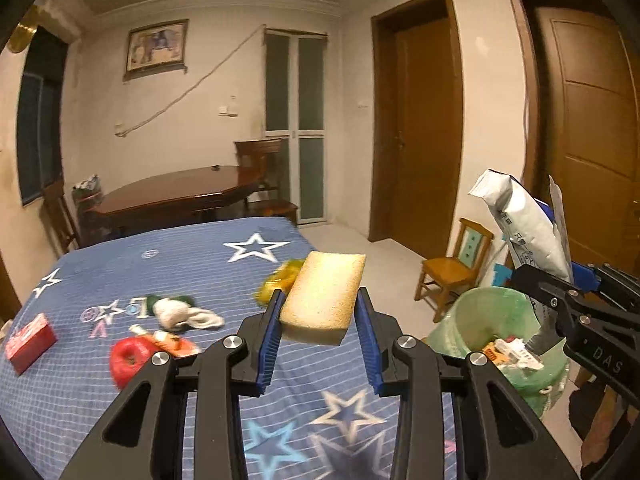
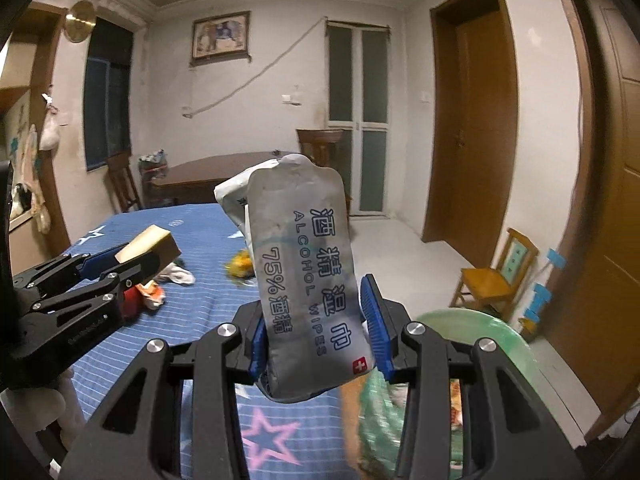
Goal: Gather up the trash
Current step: 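Carry the sponge and wipes pack in both tools over the trash bin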
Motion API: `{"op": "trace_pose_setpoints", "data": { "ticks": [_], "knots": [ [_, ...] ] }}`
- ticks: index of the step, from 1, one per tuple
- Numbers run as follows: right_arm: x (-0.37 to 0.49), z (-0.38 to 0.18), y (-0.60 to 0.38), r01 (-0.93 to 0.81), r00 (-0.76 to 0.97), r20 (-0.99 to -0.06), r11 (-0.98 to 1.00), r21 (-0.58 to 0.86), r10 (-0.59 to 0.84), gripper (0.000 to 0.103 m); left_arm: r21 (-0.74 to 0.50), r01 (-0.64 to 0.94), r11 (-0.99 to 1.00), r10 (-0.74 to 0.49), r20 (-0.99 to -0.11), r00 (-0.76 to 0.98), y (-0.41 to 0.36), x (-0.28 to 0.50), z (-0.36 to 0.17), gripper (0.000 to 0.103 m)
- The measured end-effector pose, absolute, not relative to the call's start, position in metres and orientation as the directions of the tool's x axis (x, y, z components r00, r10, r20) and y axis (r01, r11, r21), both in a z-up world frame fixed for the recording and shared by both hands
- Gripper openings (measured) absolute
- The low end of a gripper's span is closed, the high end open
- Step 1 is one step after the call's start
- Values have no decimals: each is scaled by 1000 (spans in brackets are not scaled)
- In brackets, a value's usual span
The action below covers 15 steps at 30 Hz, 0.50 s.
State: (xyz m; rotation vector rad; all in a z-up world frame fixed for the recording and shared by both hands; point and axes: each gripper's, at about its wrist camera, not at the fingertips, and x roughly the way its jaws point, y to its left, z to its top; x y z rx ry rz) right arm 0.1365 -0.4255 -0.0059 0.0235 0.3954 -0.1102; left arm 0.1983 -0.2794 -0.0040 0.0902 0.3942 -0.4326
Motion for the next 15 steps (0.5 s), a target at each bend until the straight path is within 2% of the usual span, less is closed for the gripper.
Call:
{"op": "trace_pose_setpoints", "data": {
  "ticks": [7,15],
  "knots": [
    [127,-7,-476,206,886,-425,978,5,-185,39,0,504,864,-461,-400,792,-336,204,-2,37],
    [123,-14,-536,301,816,-518,954,4,-255,39,-6,618,786,-553,-452,699,-422,211,-9,37]
  ]
}}
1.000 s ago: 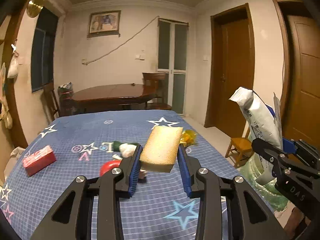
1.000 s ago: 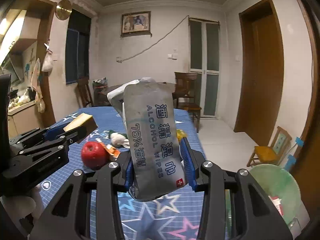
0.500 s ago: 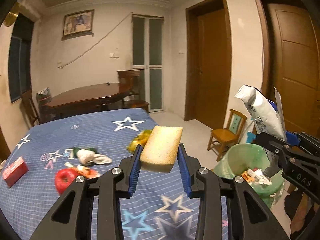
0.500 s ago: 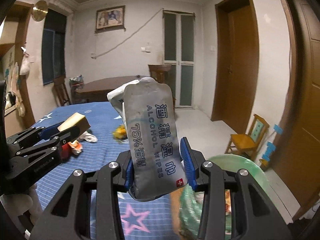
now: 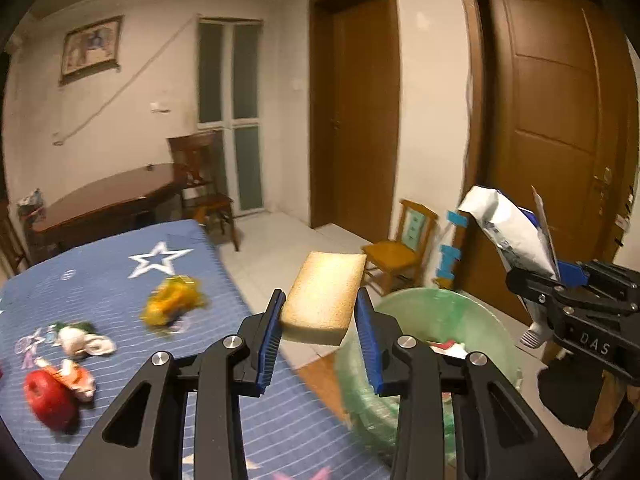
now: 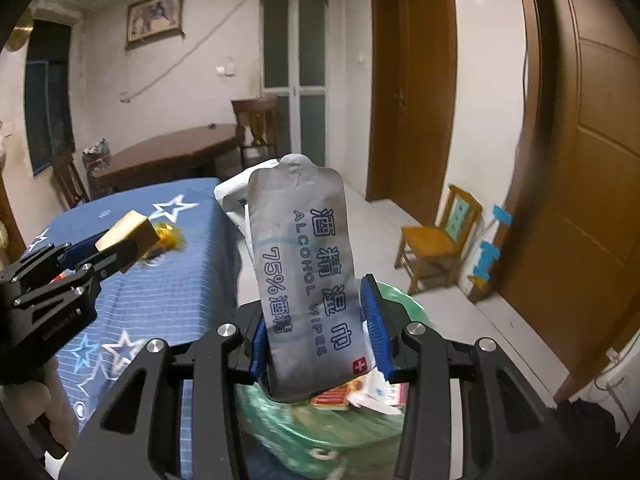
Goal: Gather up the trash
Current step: 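Carry the sponge and wipes pack in both tools over the trash bin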
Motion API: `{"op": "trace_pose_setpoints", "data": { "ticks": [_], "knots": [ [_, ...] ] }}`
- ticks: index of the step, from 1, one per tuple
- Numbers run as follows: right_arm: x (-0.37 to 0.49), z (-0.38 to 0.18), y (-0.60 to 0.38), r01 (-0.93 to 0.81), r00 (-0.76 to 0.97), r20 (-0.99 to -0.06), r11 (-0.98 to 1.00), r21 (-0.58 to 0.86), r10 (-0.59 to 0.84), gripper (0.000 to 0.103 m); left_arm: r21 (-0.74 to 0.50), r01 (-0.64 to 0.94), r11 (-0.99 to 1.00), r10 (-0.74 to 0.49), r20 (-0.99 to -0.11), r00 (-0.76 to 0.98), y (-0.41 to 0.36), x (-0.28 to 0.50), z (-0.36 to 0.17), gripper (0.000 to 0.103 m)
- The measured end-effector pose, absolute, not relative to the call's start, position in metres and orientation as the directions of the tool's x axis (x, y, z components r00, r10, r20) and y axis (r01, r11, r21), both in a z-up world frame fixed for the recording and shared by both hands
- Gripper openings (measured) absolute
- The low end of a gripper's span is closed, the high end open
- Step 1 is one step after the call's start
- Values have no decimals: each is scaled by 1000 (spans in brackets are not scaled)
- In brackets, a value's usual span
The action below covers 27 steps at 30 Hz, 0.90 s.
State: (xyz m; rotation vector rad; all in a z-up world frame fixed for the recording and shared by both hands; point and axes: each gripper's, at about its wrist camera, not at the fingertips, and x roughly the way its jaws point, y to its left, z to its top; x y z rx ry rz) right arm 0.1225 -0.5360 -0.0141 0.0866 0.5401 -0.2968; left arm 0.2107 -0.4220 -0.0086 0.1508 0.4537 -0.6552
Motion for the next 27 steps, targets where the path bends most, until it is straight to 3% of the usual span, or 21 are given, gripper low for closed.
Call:
{"op": "trace_pose_setpoints", "data": {
  "ticks": [16,27],
  "knots": [
    [144,-67,-622,359,681,-706,929,88,-196,39,-61,726,685,-603,-607,518,-529,253,-76,37],
    [152,-85,-638,373,651,-737,923,98,-184,39,-60,733,678,-588,-644,490,-556,274,-109,37]
  ]
}}
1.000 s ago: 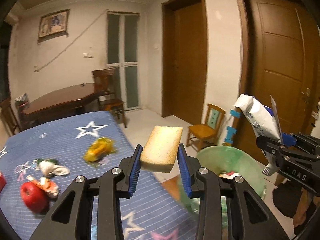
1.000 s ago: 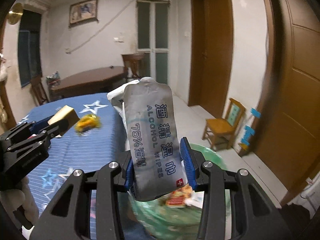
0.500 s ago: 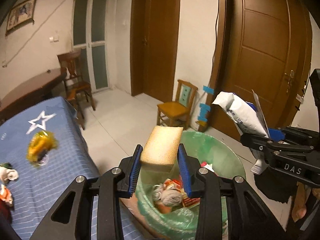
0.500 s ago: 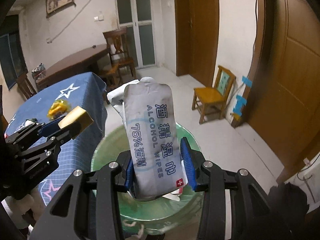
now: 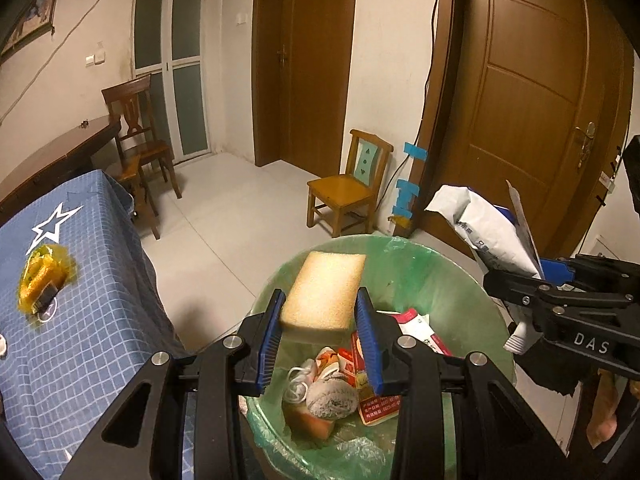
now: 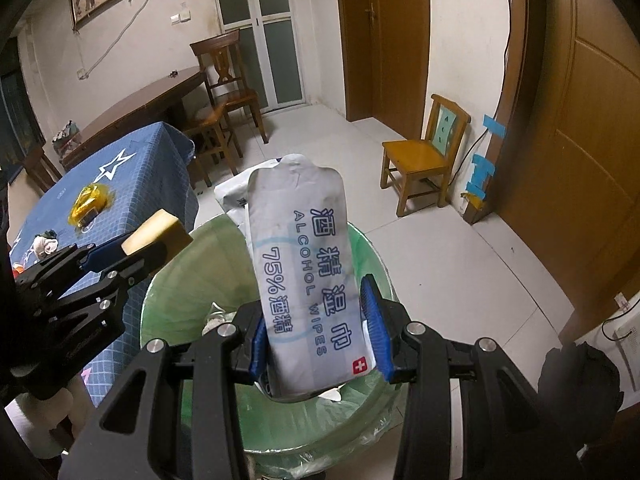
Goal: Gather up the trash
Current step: 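Carry the sponge and wipes pack in both tools over the trash bin, then open both tools to drop the sponge and wipes pack into the bin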
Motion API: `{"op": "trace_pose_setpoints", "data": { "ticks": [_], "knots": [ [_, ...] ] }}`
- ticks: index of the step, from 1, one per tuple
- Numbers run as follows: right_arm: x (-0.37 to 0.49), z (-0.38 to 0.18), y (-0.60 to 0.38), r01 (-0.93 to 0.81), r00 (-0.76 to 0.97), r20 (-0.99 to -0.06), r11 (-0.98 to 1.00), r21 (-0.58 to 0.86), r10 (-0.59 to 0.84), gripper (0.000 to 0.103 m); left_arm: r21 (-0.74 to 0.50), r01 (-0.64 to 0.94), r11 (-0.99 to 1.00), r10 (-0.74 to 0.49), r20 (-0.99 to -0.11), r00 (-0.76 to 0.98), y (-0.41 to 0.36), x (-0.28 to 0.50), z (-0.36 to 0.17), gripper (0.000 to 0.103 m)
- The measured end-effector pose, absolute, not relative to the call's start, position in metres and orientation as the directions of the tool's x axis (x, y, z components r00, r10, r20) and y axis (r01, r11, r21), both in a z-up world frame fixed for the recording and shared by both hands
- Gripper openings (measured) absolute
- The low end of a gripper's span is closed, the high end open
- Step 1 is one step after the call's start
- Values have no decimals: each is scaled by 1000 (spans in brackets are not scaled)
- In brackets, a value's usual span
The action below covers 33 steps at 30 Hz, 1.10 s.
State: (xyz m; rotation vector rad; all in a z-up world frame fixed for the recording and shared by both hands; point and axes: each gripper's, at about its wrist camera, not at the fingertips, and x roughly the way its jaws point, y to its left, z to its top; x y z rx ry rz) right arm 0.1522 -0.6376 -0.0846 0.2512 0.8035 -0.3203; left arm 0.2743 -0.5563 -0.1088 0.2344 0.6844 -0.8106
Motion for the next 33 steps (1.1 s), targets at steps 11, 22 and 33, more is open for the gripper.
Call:
{"op": "trace_pose_setpoints", "data": {
  "ticks": [11,22,33],
  "knots": [
    [160,-88,-637,363,647,-741,927,94,-178,40,-65,731,680,-586,-648,487,-562,279,-120,37],
    [156,-83,-637,361,669,-722,926,110,-175,65,-63,710,701,-571,-646,507,-552,283,-115,80],
    [145,-68,-619,346,694,-696,934,93,-188,65,-68,710,701,-581,-632,512,-539,272,-100,80]
  ]
}}
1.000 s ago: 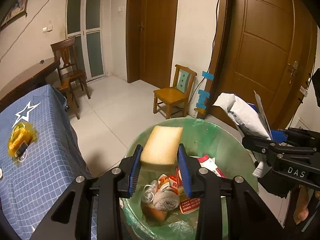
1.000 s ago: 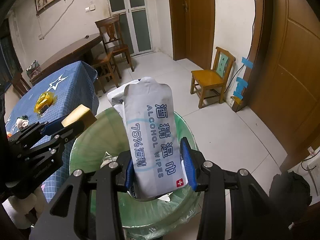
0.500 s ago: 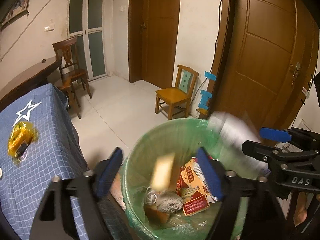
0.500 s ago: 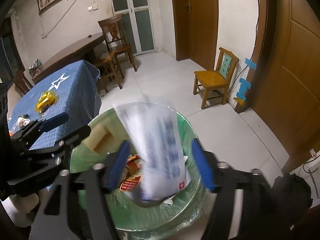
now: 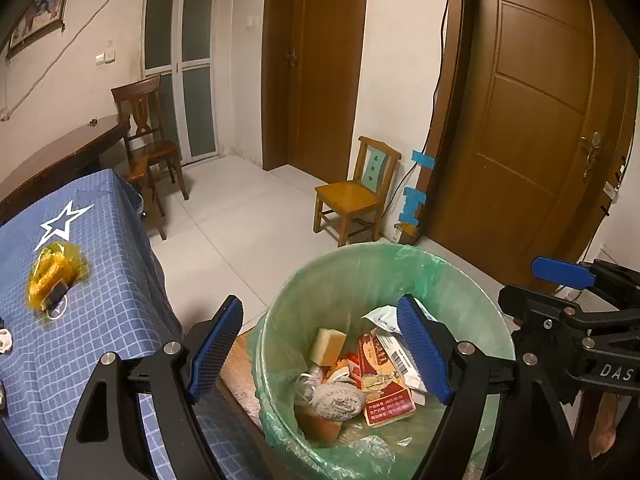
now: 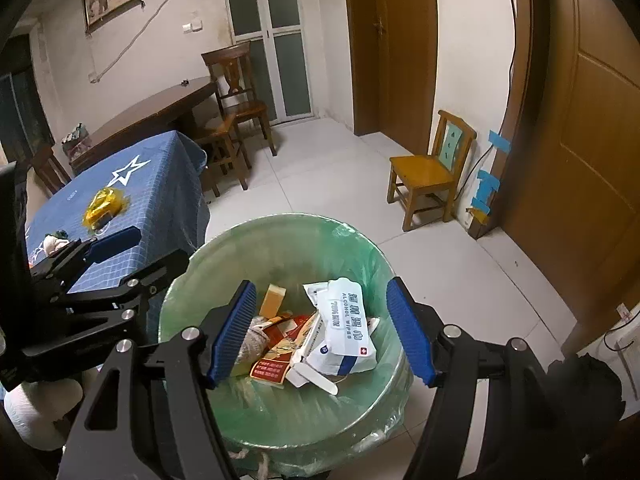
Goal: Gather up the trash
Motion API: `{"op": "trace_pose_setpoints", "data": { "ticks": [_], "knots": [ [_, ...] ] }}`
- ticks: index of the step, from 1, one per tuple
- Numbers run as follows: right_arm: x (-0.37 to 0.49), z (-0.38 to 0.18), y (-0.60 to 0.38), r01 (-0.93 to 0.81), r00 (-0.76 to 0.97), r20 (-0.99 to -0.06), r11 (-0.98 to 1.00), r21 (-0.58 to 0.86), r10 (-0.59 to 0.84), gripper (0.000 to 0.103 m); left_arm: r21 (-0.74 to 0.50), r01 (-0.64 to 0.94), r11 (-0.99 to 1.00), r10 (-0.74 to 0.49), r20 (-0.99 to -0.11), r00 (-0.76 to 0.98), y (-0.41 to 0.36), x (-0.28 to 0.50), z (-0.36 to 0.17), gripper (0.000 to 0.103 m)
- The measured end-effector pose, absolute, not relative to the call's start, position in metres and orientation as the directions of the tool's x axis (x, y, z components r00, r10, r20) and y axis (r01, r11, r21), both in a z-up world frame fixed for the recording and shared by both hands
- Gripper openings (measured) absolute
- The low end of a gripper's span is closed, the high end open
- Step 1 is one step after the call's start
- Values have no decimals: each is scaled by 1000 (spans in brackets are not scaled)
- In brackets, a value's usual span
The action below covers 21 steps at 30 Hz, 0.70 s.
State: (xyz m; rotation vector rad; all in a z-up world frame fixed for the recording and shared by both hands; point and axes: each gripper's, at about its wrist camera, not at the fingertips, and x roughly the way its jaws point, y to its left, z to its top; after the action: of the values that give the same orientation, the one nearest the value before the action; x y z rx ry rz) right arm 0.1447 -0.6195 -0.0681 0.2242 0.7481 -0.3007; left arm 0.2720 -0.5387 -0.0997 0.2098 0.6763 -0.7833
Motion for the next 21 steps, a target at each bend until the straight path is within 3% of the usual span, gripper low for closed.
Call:
{"op": "trace_pose_setpoints", "data": {
  "ticks": [12,21],
  "knots": [
    [106,-48,-579,334,757,-617,939,81,-216,66,-62,713,698,-594,-607,528,-516,244,-81,83],
    [79,-32,-558,339,785,-569,938,66,-244,74,-37,714,699,-601,-572,558,-495,213,-59,87]
  ]
}}
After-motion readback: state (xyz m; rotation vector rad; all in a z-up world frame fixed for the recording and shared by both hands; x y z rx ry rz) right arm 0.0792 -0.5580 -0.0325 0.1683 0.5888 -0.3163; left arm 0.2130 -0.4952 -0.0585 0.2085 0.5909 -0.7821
